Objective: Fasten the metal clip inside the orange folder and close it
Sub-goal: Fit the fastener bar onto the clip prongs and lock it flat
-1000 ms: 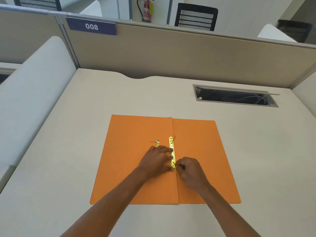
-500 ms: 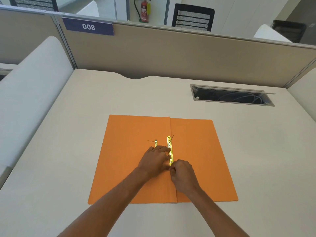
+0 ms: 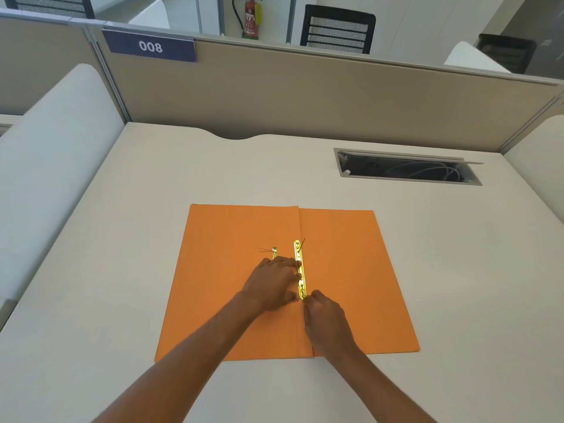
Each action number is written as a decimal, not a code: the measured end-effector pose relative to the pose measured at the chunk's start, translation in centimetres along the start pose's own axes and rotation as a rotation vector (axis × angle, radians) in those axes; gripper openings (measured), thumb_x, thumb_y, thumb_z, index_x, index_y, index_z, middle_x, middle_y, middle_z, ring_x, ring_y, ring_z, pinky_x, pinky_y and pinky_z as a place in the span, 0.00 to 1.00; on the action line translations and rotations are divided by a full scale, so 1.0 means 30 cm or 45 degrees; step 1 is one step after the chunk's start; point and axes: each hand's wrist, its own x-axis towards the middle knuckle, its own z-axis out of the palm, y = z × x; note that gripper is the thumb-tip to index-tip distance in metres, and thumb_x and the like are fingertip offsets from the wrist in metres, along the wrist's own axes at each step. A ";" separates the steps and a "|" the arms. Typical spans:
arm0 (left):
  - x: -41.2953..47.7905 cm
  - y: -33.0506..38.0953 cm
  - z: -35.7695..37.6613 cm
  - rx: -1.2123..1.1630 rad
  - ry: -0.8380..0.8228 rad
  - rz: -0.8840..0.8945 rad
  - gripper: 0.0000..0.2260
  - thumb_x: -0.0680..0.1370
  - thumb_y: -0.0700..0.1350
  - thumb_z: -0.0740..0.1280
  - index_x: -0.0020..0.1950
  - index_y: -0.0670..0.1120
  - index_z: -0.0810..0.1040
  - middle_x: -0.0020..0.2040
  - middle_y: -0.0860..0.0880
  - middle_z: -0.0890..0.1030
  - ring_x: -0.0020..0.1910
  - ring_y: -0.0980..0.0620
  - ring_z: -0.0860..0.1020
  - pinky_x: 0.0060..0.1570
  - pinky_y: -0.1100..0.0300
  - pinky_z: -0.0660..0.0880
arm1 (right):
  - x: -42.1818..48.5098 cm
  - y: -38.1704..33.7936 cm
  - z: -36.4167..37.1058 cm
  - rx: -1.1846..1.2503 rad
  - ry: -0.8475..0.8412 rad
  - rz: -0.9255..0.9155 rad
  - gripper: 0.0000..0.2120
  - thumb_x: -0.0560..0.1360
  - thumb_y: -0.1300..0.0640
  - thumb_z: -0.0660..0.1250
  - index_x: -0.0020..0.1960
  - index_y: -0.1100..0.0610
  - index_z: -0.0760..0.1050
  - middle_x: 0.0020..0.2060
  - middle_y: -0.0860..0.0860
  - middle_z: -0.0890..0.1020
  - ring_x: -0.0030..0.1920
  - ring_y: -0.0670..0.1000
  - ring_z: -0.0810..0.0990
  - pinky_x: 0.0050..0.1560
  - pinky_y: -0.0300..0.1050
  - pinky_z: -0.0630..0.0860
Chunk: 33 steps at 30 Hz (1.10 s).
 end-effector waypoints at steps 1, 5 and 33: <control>-0.001 0.001 0.001 0.007 0.004 0.007 0.19 0.74 0.54 0.70 0.64 0.50 0.78 0.74 0.54 0.68 0.73 0.52 0.63 0.66 0.51 0.64 | 0.004 0.007 0.002 0.066 -0.025 0.048 0.07 0.76 0.66 0.63 0.45 0.61 0.80 0.42 0.54 0.81 0.40 0.57 0.80 0.38 0.47 0.72; -0.003 0.001 0.005 0.031 0.038 0.044 0.19 0.74 0.54 0.70 0.64 0.49 0.78 0.74 0.53 0.68 0.74 0.52 0.61 0.70 0.53 0.59 | 0.007 0.029 -0.006 0.386 -0.033 0.171 0.08 0.76 0.63 0.63 0.42 0.60 0.79 0.36 0.53 0.82 0.37 0.54 0.78 0.38 0.51 0.75; 0.052 0.044 0.067 -0.097 0.376 -0.123 0.08 0.76 0.46 0.68 0.52 0.44 0.81 0.61 0.48 0.79 0.57 0.44 0.78 0.60 0.51 0.70 | 0.523 0.138 -0.158 0.480 -0.441 0.007 0.05 0.74 0.66 0.70 0.40 0.62 0.82 0.32 0.55 0.85 0.32 0.50 0.85 0.39 0.47 0.83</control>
